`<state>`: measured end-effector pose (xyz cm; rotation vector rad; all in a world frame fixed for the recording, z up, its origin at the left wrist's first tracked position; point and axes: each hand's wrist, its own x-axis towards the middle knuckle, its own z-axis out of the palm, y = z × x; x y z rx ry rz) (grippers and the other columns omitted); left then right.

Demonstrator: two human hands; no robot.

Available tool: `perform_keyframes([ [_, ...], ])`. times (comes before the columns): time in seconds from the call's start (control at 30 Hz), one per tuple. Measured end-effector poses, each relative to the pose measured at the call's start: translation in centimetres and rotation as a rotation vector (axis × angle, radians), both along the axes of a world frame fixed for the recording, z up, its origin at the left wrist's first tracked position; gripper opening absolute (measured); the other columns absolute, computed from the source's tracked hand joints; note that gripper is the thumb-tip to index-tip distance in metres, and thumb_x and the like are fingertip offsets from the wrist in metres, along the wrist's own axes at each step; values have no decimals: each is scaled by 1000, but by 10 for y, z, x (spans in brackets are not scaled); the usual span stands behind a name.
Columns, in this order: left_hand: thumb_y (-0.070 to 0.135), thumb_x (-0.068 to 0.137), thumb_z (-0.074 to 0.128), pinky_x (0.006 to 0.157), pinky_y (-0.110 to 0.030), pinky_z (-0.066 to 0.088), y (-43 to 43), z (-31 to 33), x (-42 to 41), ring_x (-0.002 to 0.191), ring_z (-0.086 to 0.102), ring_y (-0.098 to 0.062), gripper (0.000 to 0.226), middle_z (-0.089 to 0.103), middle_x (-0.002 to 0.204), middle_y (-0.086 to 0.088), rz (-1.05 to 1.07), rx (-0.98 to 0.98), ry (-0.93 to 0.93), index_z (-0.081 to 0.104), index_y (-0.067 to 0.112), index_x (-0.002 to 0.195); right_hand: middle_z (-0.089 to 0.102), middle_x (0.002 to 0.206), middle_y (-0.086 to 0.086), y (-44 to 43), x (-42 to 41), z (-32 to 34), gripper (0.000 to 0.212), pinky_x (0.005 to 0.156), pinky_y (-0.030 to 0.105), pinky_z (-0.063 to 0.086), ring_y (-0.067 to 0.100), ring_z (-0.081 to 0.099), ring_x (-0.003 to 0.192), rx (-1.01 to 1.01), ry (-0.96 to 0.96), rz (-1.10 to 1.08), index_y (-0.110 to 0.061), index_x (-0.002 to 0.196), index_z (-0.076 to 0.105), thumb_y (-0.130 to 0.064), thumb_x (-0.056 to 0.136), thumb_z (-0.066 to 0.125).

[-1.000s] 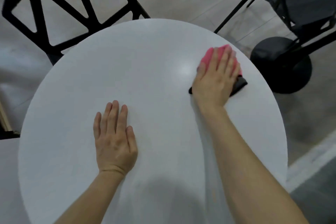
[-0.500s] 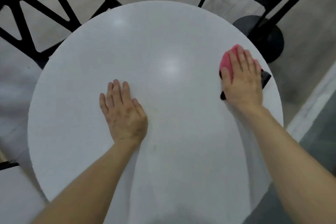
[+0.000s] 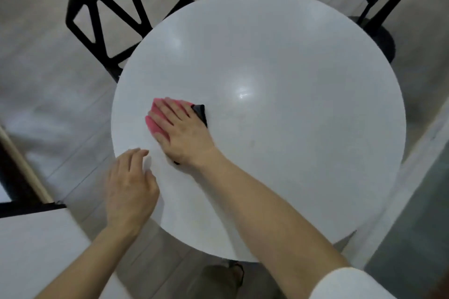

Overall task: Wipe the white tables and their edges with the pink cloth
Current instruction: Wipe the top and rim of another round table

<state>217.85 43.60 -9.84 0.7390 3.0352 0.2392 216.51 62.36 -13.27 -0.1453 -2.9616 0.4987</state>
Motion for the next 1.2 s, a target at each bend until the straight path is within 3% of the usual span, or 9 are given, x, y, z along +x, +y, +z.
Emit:
perform_keyframes([
  [0.2, 11, 98, 69, 117, -53, 44, 28, -17, 25, 136, 54, -34, 36, 60, 144, -13, -156, 81, -61, 66, 7, 134, 23, 179, 0, 229, 177, -6, 68, 134, 48, 13, 23, 20, 165, 117, -99, -781, -23, 170, 32, -53, 110, 24],
  [0.3, 14, 100, 69, 117, -52, 44, 20, -15, 39, 137, 54, -32, 35, 60, 144, -11, -139, 107, -69, 66, 7, 134, 23, 178, 11, 229, 189, 0, 67, 132, 57, 16, 32, 21, 165, 104, -157, -1131, -18, 169, 31, -47, 110, 19],
  [0.43, 11, 102, 67, 116, -55, 46, -20, -10, 50, 135, 54, -33, 35, 60, 144, -12, -86, 97, -67, 63, 7, 137, 65, 136, 17, 70, 69, 13, 46, 100, 59, 52, 37, 63, 129, 183, -116, -703, -18, 143, 65, -20, 103, 43],
  [0.57, 5, 100, 64, 112, -54, 48, -29, -7, 58, 129, 58, -35, 35, 64, 139, -15, -29, 98, -3, 65, 6, 135, 20, 179, 7, -52, 75, 7, 57, 132, 51, 11, 27, 12, 167, 13, -93, -62, -23, 169, 33, -40, 115, 30],
  [0.7, 7, 98, 67, 108, -53, 49, 1, -23, 59, 124, 60, -37, 30, 65, 134, -15, -177, 127, 8, 68, 6, 128, 19, 180, -2, 41, 188, 5, 58, 134, 46, 13, 19, 12, 167, 56, -7, -194, -27, 170, 31, -46, 115, 33],
  [0.83, 10, 100, 66, 111, -51, 47, 18, -34, 68, 128, 59, -34, 26, 65, 136, -12, -308, 161, 25, 69, 7, 126, 9, 181, -3, 175, 318, -3, 68, 135, 49, 9, 18, 6, 168, 101, -134, -713, -24, 173, 19, -55, 113, 16],
  [0.93, 13, 103, 63, 111, -51, 47, 8, -34, 72, 128, 59, -34, 26, 65, 136, -12, -360, 147, 31, 69, 7, 128, 10, 181, 11, 144, 298, -4, 72, 134, 56, 10, 30, 8, 167, 84, -153, -1085, -16, 173, 16, -55, 112, 21],
  [1.03, 12, 105, 61, 112, -53, 46, -19, -26, 82, 128, 58, -35, 25, 65, 136, -14, -345, 100, -5, 69, 6, 128, 3, 179, 22, 19, 210, -4, 79, 133, 59, 10, 41, 5, 166, 139, -170, -764, -8, 171, 6, -45, 111, 42],
  [1.2, -3, 95, 63, 101, -55, 46, -64, 3, 80, 120, 60, -39, 34, 66, 132, -15, -234, 26, 53, 70, 7, 127, -1, 182, 9, -118, 176, -1, 62, 133, 52, 6, 26, -8, 168, -20, -138, -133, -21, 173, 15, -44, 117, 23],
])
